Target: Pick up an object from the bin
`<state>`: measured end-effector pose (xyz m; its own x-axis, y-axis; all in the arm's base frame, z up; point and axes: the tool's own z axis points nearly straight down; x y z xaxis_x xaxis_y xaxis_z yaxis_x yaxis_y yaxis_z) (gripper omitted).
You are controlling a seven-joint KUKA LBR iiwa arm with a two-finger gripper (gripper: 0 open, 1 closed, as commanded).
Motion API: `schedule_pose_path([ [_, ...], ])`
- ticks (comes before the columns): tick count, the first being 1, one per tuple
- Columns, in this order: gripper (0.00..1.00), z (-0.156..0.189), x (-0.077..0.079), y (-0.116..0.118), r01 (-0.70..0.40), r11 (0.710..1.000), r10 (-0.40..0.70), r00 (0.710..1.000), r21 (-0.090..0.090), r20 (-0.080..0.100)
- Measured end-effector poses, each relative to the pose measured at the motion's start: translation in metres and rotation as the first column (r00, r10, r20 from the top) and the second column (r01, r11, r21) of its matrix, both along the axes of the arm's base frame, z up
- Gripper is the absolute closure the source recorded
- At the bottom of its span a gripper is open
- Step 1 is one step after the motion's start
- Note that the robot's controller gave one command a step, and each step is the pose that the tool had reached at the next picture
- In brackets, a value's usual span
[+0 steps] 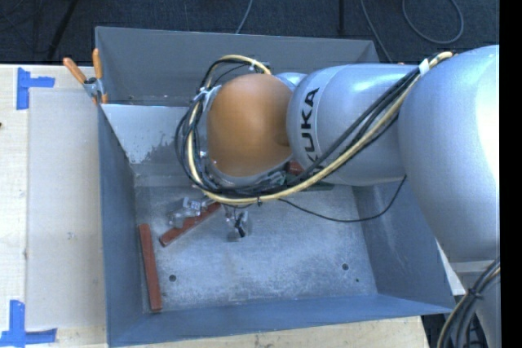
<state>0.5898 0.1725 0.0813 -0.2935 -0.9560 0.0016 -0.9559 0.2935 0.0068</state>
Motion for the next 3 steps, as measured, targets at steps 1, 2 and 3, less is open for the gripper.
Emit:
schedule_pose_path([
  [1, 0.00, -0.012, 0.031, 0.048, -0.054, 0.999, 0.054, 0.999, 0.004, 0.010],
  [2, 1.00, -0.012, 0.031, 0.045, -0.048, 0.999, 0.048, 0.999, 0.002, 0.007],
  [3, 1.00, 0.109, 0.018, 0.031, -0.084, 0.996, 0.084, 0.996, 0.003, 0.016],
])
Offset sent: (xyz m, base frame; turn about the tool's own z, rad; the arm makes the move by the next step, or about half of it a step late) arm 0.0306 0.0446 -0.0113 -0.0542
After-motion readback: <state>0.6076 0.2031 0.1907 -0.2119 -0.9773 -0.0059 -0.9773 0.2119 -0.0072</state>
